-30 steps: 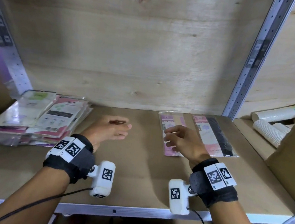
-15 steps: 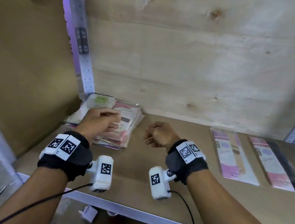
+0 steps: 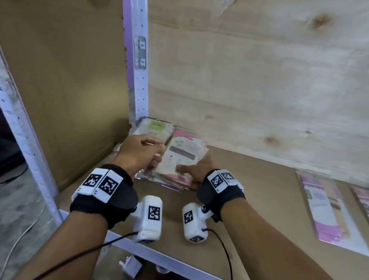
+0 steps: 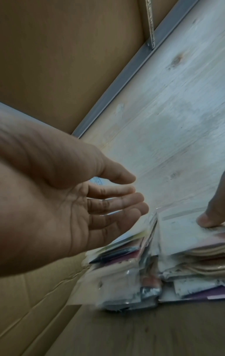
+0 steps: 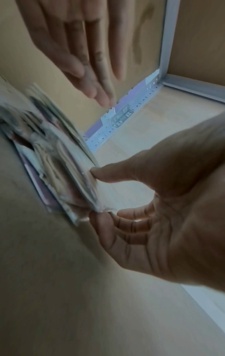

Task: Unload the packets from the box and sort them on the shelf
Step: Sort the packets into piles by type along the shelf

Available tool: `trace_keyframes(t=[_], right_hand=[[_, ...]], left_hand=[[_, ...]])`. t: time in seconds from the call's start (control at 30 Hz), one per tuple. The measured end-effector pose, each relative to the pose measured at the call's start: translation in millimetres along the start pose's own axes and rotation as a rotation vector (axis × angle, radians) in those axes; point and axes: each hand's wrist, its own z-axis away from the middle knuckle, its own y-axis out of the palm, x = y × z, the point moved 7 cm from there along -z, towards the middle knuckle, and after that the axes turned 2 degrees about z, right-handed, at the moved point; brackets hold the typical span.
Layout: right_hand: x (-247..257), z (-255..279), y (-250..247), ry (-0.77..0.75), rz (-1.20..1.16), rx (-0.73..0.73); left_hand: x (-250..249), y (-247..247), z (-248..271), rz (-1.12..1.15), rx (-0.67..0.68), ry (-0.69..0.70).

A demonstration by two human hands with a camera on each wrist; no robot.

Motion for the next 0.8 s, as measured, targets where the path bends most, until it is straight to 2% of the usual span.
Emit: trace_keyframes(t=[0.13,0.27,0.4,0.6,0.7,0.8], right_hand=[[-20,22,-26,-0.004,0.029,0.045],[-51,56,-51,0.024,-0.279,0.110],[-65,94,-87,-0.049,-0.409,0.054],[-76,146,-152,-0.260,-0.211,-0.106],[-77,163,-174,-0.343,-0.044,-0.183],[-76,177,-189,-0.415,0.093,-0.231]], left_hand=[[0,11,5,-0.017,0.003,-0.005],[-1,38,16,0.018,0.067,-0.008],[5,75,30,0.089,0.180,-0.095],[3,154,54,0.264,0.424,-0.208],[-3,185,60,0.369,0.473,-0.246],[-5,211,62,0.453,0.462,-0.277]])
